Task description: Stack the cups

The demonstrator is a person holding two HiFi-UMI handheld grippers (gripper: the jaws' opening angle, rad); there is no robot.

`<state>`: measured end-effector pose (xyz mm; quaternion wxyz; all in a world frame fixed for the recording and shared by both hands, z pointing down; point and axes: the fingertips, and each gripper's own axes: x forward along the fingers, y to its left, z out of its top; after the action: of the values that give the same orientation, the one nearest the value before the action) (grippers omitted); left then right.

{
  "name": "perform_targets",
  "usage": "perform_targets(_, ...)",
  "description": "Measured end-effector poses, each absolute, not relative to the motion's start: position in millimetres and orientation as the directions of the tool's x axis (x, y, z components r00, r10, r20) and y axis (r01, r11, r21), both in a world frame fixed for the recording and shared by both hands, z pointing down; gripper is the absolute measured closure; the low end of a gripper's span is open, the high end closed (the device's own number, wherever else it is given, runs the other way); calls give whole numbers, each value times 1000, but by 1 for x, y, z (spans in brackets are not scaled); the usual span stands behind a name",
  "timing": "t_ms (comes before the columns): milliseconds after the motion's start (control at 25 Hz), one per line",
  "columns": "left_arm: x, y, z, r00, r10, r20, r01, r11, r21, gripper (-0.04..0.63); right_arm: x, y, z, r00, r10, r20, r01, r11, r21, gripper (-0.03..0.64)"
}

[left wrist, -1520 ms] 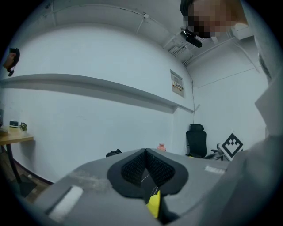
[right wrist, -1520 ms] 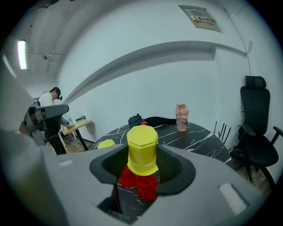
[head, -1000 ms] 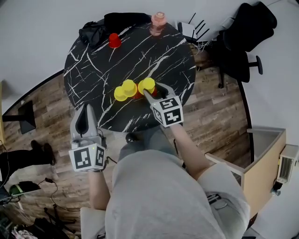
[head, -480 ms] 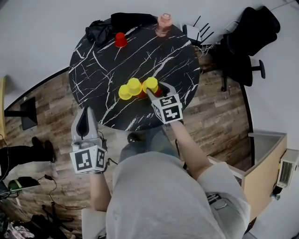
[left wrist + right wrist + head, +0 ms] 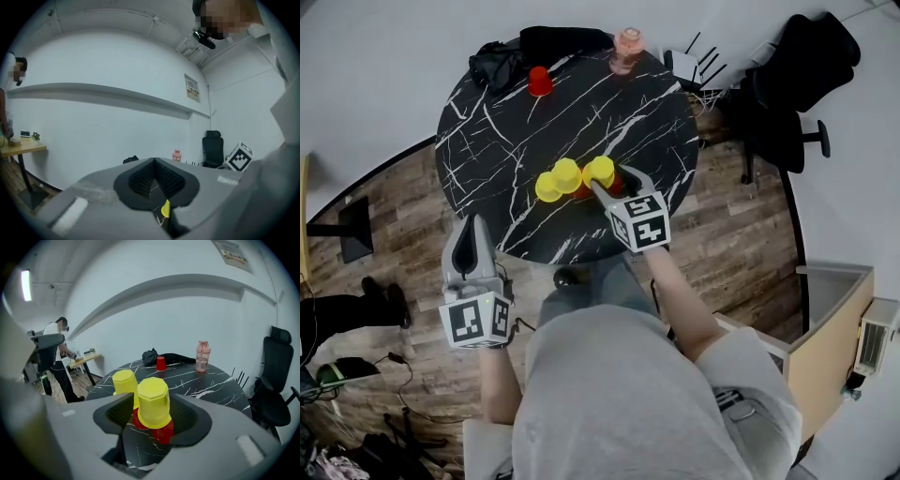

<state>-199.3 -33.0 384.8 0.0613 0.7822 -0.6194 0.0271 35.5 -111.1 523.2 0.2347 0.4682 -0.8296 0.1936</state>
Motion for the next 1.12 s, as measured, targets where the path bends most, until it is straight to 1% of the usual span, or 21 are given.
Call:
perform_targets(80, -197, -36, 384, 236, -965, 116, -971, -229, 66, 589, 37, -110, 511, -482, -705, 521, -861, 490, -134, 387)
perform_targets(200, -192, -43, 382, 250, -962, 114, -968, -244, 65, 589, 43, -112, 485, -523, -745, 413, -851, 485, -203, 390)
perform_targets(240, -190, -46, 382, 256, -960, 113, -966, -250, 63, 589, 46, -113, 476, -529, -761, 377, -849, 481, -220, 404)
perform_targets(400, -179, -60, 381, 288, -951, 115, -958, -283, 56, 589, 61, -120, 441, -521, -812, 264, -851, 471, -233, 492)
perform_targets(600, -164, -86, 385, 331, -934, 135, -944, -329, 35, 589, 78, -124, 410, -494, -852, 171, -863, 458, -211, 615)
perform_targets(880, -150, -144, 386, 404, -900, 165, -913, -409, 3, 589, 104, -134, 395, -475, -867, 153, -872, 440, -213, 617)
perform_targets(1000, -145, -174, 392, 457, -867, 196, -887, -461, 30, 532, 117, -140, 394, -459, -874, 159, -879, 422, -222, 616)
perform_targets(1120, -139, -207, 406, 493, -836, 242, -867, -496, 53, 504, 131, -147, 395, -443, -879, 177, -889, 405, -216, 617)
